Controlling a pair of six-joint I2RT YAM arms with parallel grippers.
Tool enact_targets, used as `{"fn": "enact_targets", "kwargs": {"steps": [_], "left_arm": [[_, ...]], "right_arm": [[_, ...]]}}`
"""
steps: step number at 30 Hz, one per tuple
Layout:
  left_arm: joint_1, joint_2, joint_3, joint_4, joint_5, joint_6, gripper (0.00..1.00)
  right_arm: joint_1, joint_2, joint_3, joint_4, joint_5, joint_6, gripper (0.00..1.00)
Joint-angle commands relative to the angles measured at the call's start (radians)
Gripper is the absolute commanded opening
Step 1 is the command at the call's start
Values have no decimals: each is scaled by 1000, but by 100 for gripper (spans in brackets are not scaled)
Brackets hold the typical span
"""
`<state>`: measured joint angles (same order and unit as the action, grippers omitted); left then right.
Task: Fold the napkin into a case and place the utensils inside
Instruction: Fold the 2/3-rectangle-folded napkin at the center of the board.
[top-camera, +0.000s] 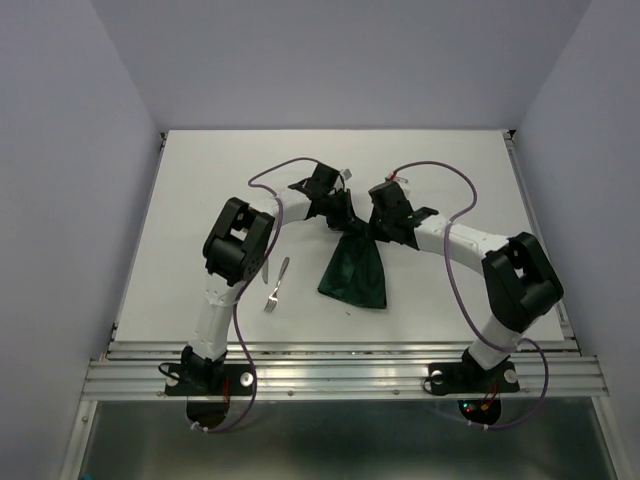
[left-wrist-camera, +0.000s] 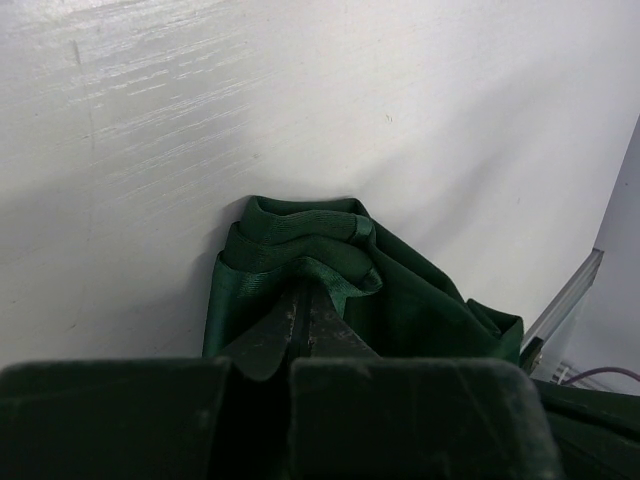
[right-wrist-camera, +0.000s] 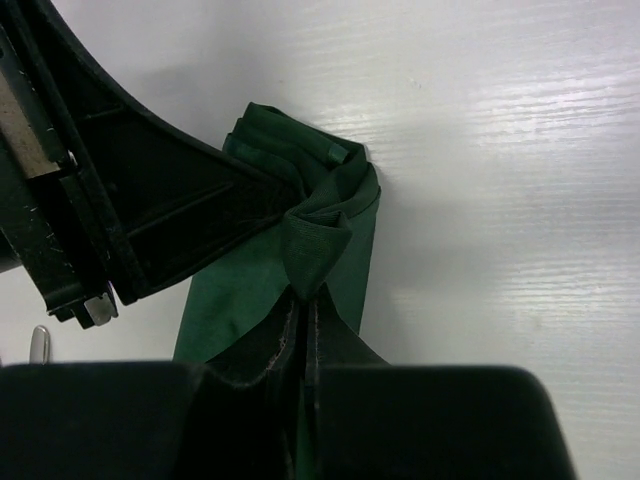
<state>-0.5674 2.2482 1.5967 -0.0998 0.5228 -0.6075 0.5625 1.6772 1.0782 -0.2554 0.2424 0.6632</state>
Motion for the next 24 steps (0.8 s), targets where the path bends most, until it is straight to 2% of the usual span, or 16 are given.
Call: {"fn": "enact_targets", "kwargs": {"steps": [1, 24], "left_arm": [[8, -27, -35, -40, -53, 22, 0], [8, -41, -73, -15, -46, 9, 0]], "right_arm": [[19, 38, 55, -2, 15, 16, 1], [28, 236, 209, -19, -9, 55, 1]]}}
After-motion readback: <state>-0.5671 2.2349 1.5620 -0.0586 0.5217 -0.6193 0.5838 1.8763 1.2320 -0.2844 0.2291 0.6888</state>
